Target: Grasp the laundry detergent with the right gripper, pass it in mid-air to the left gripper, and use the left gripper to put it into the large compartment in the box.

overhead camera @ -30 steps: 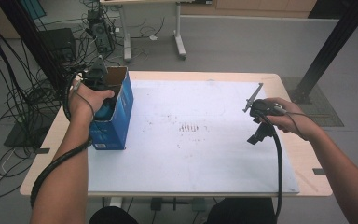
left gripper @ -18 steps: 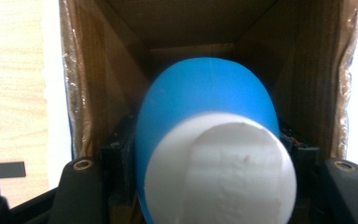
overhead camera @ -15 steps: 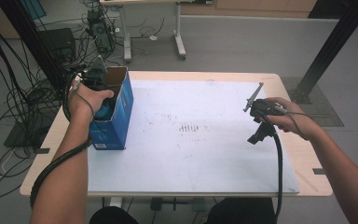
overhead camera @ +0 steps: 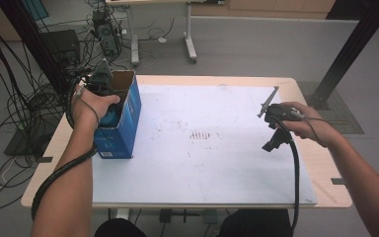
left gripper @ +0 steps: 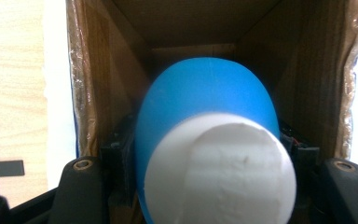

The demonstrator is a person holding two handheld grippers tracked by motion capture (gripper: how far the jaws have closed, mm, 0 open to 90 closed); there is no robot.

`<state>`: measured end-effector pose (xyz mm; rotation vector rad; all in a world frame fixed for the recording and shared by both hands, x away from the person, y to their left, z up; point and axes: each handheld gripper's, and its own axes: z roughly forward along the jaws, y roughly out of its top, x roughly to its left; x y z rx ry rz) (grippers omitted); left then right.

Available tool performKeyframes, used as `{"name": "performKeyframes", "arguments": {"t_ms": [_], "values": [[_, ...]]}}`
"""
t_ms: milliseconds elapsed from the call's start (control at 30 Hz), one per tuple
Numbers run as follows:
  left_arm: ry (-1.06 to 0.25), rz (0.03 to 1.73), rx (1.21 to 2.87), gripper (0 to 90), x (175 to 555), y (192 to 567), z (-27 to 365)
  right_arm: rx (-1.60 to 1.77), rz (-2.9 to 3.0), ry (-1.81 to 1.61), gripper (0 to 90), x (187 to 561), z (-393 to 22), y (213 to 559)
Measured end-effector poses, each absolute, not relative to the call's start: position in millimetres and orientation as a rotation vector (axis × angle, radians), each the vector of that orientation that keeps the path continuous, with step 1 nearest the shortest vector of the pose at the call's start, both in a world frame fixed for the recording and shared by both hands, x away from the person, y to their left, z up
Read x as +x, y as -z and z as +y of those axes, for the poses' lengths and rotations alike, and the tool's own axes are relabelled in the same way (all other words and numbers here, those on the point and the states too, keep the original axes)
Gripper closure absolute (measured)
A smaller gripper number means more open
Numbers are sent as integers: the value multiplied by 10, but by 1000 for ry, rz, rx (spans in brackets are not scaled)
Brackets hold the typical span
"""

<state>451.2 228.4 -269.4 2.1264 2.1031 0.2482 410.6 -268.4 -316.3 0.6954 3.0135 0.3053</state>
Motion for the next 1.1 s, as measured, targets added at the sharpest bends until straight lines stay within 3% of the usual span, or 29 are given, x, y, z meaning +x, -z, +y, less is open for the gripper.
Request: {"name": "performKeyframes", "arguments": {"t_ms": [767, 1100], "values": [[-239, 2108, 2111, 373, 4523, 2695, 2288, 692, 3022, -305, 46, 4104, -2666, 3182], [-249, 2089, 2121, 327, 4524, 2533, 2261, 692, 3020, -306, 46, 4106, -2677, 3191]]}}
